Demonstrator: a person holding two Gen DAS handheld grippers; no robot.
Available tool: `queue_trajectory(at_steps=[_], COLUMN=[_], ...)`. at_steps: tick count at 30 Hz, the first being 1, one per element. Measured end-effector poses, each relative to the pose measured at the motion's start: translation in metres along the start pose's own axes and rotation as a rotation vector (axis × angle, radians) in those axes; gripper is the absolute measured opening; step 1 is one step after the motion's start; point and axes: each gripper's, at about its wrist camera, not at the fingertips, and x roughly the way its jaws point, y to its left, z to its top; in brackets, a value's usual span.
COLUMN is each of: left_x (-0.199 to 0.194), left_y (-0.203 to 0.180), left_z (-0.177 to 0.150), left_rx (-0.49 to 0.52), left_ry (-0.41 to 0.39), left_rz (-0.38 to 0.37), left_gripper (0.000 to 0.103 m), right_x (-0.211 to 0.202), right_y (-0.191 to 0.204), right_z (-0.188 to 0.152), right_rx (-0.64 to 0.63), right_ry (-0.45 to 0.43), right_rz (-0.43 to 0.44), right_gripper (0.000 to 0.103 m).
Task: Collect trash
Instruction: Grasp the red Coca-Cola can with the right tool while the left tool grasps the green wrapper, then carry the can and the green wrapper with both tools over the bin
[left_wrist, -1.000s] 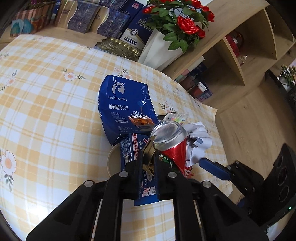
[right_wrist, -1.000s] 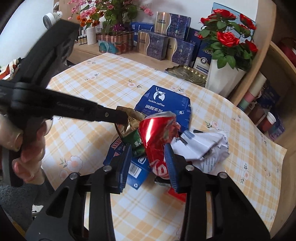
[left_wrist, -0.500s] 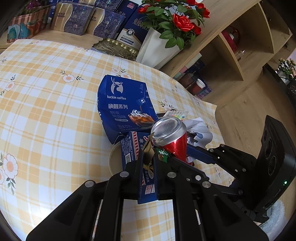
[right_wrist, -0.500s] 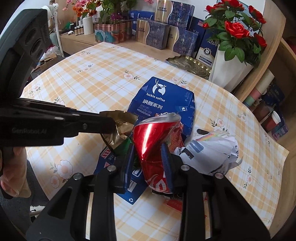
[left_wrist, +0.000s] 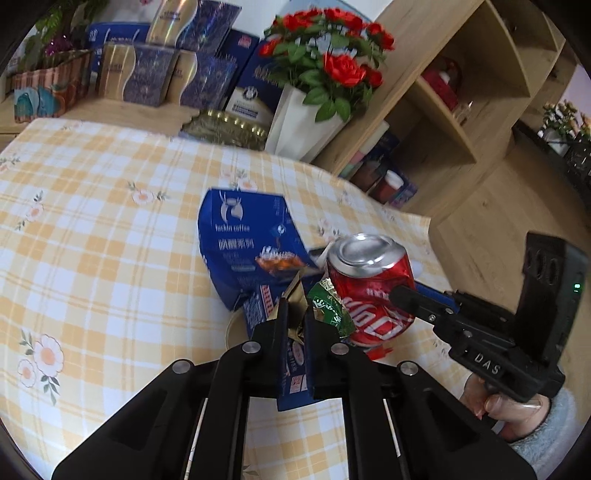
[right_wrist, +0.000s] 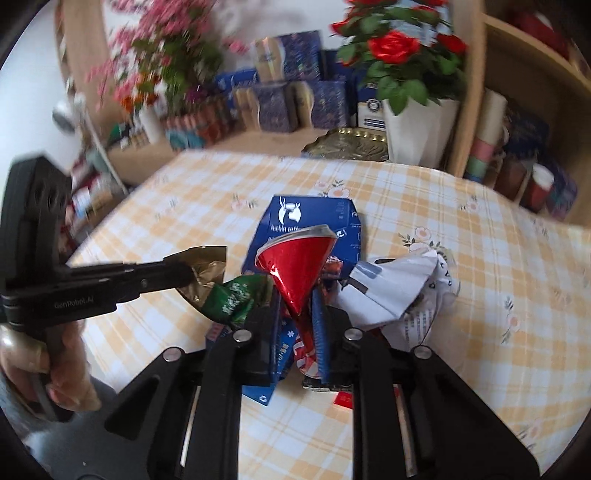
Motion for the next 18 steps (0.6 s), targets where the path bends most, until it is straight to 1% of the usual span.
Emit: queue_trajectory(at_steps=[4,5,6,7,12,15,18], left_x=[-0.018,-0.023,-0.03,-0.035,-0.063,-0.077,-0.091], left_y=[-0.002,-0.002,-0.003,-0.003,-0.008,-0.009,-0.003], left_z=[0.008,0.009,0.01,0.011,0.008,0.0,-0.006], left_rx=[-0.001,0.0,0.002,0.005,0.057,0.072,0.052], left_ry=[-0.033,-0.04,-0.048,-0.054,-0.088,-0.087,-0.081], left_rz=[0.005,0.008,0.01,0.011,0.029,0.044,0.034], left_gripper=[0.007,0.007,0.007,0.007,0.007,0.007,0.007], right_x=[-0.014,-0.02,-0.024,-0.028,-0.039,-0.052,-0.063], right_y=[-0.015,-0.018,-0.019,-0.018,-0.01,-0.009,-0.004], right_z=[0.003,0.003,0.003,0.003,0.007,0.006,0.006], right_rx=[0.11,0.137,0.145,0.141,0.143,0.173,0.198], right_ry=[-0.056,-0.086,-0.115,-0.126,-0.146,-0.203,-0.236], right_rz=[0.074,0.104,0.12,0.115,0.117,0.173,0.194], right_gripper=[0.018,0.018,0.018,0.018,0.018,0.018,0.018])
